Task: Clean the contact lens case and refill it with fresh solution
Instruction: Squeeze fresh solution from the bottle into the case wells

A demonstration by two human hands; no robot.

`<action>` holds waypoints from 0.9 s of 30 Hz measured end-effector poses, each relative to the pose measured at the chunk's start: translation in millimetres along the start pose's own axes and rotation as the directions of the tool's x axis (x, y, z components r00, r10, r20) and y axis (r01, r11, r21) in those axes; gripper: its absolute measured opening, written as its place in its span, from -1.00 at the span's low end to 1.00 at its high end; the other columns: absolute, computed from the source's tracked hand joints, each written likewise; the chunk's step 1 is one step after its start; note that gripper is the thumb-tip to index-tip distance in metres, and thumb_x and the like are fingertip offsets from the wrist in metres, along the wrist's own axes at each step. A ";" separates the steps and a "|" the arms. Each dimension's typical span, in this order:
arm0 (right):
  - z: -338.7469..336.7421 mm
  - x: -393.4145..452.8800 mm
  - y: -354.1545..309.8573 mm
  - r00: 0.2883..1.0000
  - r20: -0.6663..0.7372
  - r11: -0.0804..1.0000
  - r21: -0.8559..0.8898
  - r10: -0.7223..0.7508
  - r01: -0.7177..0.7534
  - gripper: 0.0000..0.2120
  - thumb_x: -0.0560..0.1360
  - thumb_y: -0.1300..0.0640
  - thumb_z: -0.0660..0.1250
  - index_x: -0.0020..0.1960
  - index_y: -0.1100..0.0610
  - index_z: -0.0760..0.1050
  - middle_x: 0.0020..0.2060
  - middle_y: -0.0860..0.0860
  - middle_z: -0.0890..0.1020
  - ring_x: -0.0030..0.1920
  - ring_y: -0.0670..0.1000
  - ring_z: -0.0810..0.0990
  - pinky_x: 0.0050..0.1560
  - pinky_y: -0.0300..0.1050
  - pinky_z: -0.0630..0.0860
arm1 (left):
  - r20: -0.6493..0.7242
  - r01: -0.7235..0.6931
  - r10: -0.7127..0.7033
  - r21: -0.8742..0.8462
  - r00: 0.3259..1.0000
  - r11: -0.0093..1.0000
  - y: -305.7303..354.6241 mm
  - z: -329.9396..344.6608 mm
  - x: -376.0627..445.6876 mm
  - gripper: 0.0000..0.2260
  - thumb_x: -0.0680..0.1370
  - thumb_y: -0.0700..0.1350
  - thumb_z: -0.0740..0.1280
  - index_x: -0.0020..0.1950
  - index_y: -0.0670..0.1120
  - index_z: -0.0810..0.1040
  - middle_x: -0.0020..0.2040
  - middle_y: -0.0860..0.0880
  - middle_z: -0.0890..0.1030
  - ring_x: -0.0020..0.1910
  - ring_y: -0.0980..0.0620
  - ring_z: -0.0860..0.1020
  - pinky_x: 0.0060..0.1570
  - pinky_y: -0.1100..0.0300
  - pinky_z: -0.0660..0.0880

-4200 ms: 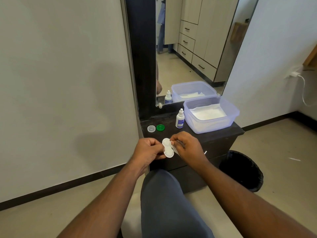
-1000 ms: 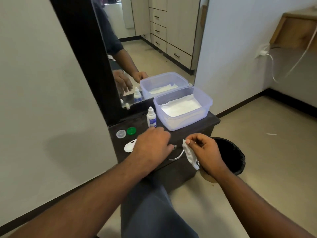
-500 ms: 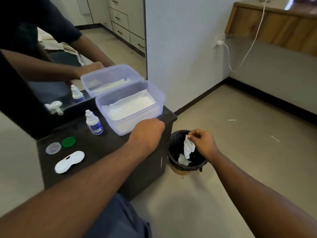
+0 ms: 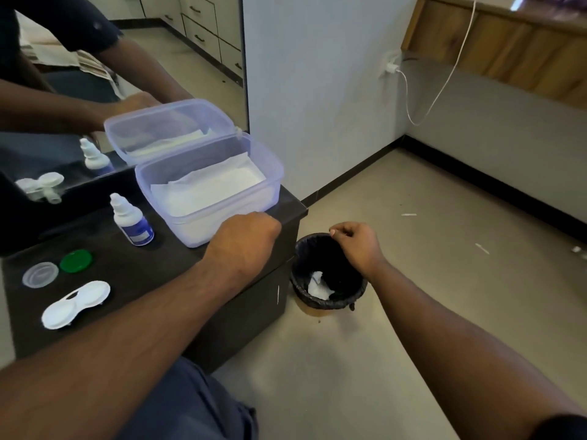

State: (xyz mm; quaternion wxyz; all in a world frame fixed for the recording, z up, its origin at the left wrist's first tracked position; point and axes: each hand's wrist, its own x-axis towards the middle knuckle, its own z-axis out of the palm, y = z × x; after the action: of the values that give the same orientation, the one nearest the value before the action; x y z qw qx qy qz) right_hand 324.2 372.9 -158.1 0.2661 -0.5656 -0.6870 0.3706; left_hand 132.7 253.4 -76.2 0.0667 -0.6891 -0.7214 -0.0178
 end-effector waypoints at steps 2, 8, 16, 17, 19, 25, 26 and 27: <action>-0.5 -6.2 -19.3 0.998 -0.017 0.998 0.012 -0.065 0.065 -0.84 0.54 0.12 0.32 0.05 0.11 0.64 -0.03 -0.04 0.67 0.00 -0.07 0.60 0.13 -0.14 0.50 | -0.006 -0.024 0.023 -0.023 1.000 0.999 -2.9 3.4 -1.5 -0.84 0.62 -0.14 0.22 0.12 -0.06 0.56 0.04 -0.04 0.63 -0.01 -0.01 0.61 0.05 0.18 0.51; -3.3 -41.0 -90.0 0.970 -0.072 0.961 0.137 -0.234 0.242 -0.84 0.54 0.10 0.33 0.05 0.08 0.65 -0.08 -0.11 0.67 -0.04 -0.21 0.59 0.00 -0.36 0.49 | -0.024 -0.074 0.071 -0.198 0.997 0.977 -21.0 3.7 -27.5 -0.76 0.62 -0.18 0.17 0.22 -0.10 0.56 0.22 -0.06 0.58 0.19 -0.01 0.54 0.23 0.16 0.43; 17.2 -100.5 -161.0 0.868 -0.089 0.831 0.256 -0.489 0.494 -0.88 0.50 0.16 0.39 0.01 0.14 0.64 -0.11 -0.05 0.66 -0.08 -0.14 0.60 -0.07 -0.39 0.52 | -0.164 -0.159 0.110 -0.327 0.980 0.931 -63.1 -21.5 -100.3 -0.63 0.43 0.03 0.10 -0.18 -0.15 0.64 -0.13 -0.08 0.67 -0.16 -0.10 0.63 -0.22 0.01 0.57; 23.0 -108.1 -167.7 0.849 -0.083 0.805 0.283 -0.522 0.522 -0.89 0.49 0.18 0.40 -0.01 0.15 0.64 -0.12 -0.04 0.66 -0.09 -0.13 0.60 -0.07 -0.37 0.52 | -0.201 -0.153 0.086 -0.349 0.976 0.924 -70.1 -24.2 -108.8 -0.67 0.44 0.01 0.14 -0.18 -0.13 0.63 -0.15 -0.06 0.67 -0.19 -0.07 0.63 -0.24 0.03 0.57; 42.4 -124.1 -180.1 0.819 -0.045 0.768 0.319 -0.572 0.555 -0.93 0.47 0.22 0.41 -0.05 0.16 0.63 -0.15 -0.04 0.66 -0.10 -0.15 0.61 -0.04 -0.38 0.51 | -0.310 -0.132 0.000 -0.406 0.951 0.904 -87.8 -31.1 -126.2 -0.78 0.46 -0.05 0.23 -0.15 -0.11 0.64 -0.16 -0.01 0.67 -0.19 0.01 0.62 -0.20 0.12 0.56; 119.2 -158.1 -195.6 0.866 0.012 0.813 0.351 -0.500 0.464 -0.81 0.47 0.25 0.40 0.08 0.20 0.62 -0.10 0.03 0.67 -0.10 -0.14 0.60 -0.03 -0.43 0.47 | -0.453 0.070 -0.427 -0.618 0.783 0.783 -130.7 -48.9 -145.2 -0.93 0.46 -0.25 0.40 -0.12 -0.16 0.67 -0.17 -0.03 0.67 -0.20 0.16 0.56 -0.12 0.43 0.45; 127.5 -159.5 -197.8 0.892 0.002 0.839 0.338 -0.453 0.426 -0.83 0.48 0.24 0.38 0.06 0.21 0.63 -0.13 0.06 0.68 -0.13 -0.07 0.60 -0.06 -0.36 0.50 | -0.433 0.113 -0.481 -0.643 0.763 0.758 -135.5 -50.9 -144.3 -0.92 0.46 -0.27 0.41 -0.10 -0.16 0.68 -0.15 -0.03 0.67 -0.20 0.17 0.55 -0.13 0.51 0.41; 133.8 -159.6 -199.5 0.911 -0.015 0.863 0.316 -0.411 0.395 -0.87 0.50 0.22 0.36 0.00 0.22 0.63 -0.18 0.09 0.68 -0.18 -0.01 0.60 -0.09 -0.25 0.51 | -0.402 0.149 -0.523 -0.668 0.752 0.729 -138.7 -52.5 -142.5 -0.90 0.46 -0.26 0.41 -0.06 -0.15 0.69 -0.12 -0.03 0.67 -0.19 0.18 0.56 -0.12 0.56 0.39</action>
State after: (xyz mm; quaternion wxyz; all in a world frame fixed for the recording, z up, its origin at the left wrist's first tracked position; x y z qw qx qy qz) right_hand 138.5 172.4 -66.0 0.4053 -0.3503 -0.7293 0.4255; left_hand 4.1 99.0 -32.1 0.0521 -0.4855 -0.7416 -0.4601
